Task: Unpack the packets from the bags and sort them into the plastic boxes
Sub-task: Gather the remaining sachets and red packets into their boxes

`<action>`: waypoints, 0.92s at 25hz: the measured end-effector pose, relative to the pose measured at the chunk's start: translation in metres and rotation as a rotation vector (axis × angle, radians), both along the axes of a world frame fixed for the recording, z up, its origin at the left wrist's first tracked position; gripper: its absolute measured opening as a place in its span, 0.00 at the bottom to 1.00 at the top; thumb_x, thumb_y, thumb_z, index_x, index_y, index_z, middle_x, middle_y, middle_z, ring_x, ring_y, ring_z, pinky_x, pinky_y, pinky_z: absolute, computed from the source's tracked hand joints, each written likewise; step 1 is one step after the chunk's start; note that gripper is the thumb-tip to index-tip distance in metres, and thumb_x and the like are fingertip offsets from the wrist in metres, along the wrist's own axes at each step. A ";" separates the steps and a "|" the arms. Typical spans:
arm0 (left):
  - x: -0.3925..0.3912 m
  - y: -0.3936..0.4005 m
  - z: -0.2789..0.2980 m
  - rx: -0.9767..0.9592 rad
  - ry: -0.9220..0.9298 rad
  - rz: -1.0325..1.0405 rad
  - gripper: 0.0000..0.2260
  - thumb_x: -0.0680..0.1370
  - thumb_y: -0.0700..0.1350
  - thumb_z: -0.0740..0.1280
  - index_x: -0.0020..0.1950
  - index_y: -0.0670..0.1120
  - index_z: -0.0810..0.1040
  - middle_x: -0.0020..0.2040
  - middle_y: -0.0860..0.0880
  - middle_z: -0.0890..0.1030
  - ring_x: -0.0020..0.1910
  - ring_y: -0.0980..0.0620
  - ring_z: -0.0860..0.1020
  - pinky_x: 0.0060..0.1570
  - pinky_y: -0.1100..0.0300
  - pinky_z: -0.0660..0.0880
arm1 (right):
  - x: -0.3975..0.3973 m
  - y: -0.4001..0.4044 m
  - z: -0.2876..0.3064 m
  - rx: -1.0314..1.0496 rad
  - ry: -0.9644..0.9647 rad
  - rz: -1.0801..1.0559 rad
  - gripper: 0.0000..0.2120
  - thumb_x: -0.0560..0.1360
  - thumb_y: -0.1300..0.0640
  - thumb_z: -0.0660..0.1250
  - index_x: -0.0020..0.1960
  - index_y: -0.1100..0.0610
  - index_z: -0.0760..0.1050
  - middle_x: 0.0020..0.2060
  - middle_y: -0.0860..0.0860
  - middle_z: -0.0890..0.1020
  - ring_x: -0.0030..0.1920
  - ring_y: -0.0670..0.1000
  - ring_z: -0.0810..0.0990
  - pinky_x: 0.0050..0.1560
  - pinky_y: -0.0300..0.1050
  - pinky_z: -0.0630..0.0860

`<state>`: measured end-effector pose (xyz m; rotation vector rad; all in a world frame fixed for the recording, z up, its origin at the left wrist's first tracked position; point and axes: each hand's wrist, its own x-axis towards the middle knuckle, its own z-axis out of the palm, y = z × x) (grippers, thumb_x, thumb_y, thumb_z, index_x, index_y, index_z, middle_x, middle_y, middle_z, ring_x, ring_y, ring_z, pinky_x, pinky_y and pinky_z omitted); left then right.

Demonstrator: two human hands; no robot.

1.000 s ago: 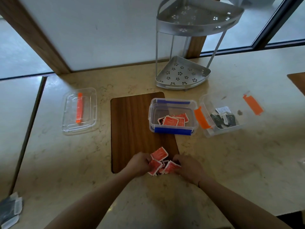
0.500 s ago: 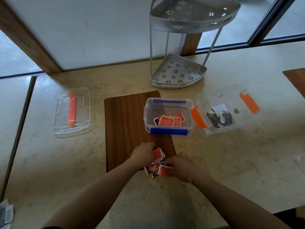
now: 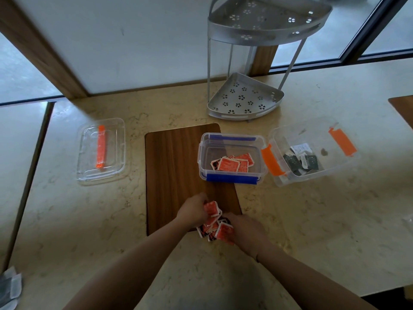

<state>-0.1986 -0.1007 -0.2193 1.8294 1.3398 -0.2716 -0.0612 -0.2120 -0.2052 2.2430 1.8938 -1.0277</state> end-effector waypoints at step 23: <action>-0.022 0.002 0.026 -0.254 -0.067 -0.133 0.26 0.74 0.40 0.71 0.70 0.49 0.70 0.66 0.48 0.75 0.66 0.47 0.72 0.61 0.53 0.74 | 0.084 0.009 0.019 -0.402 0.090 -0.103 0.15 0.75 0.53 0.68 0.60 0.56 0.78 0.55 0.54 0.81 0.47 0.48 0.78 0.38 0.35 0.74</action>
